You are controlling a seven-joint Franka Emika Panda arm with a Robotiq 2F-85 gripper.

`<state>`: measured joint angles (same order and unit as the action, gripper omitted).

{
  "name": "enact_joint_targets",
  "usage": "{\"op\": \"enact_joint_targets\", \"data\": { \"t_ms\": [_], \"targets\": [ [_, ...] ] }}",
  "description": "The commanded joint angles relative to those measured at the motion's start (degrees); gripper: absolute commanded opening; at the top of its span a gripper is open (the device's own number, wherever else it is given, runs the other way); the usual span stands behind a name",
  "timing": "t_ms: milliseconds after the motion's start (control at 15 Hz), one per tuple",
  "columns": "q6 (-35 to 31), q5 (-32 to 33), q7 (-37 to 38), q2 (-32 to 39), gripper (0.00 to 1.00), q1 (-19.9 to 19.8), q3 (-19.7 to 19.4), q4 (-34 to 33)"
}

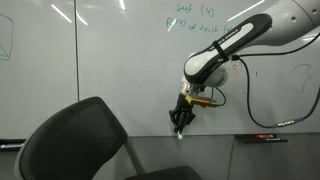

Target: Use the marker from the seat to write on the whiteboard.

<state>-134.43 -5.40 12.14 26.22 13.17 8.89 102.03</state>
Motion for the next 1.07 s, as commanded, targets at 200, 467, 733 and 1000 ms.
{"op": "enact_joint_targets", "data": {
  "t_ms": [200, 467, 733, 1000],
  "targets": [
    [-1.40, 6.62, -0.29, 4.91, 0.06, 1.58, -2.49, -8.02],
    [-2.59, 9.69, -0.13, 6.62, 0.06, 2.08, -3.73, -10.86],
    [-3.24, 11.65, 0.01, 8.07, 0.06, 2.62, -4.62, -12.63],
    [-4.61, 13.52, 0.47, 9.72, 0.06, 3.21, -5.72, -13.93]
  ]
}}
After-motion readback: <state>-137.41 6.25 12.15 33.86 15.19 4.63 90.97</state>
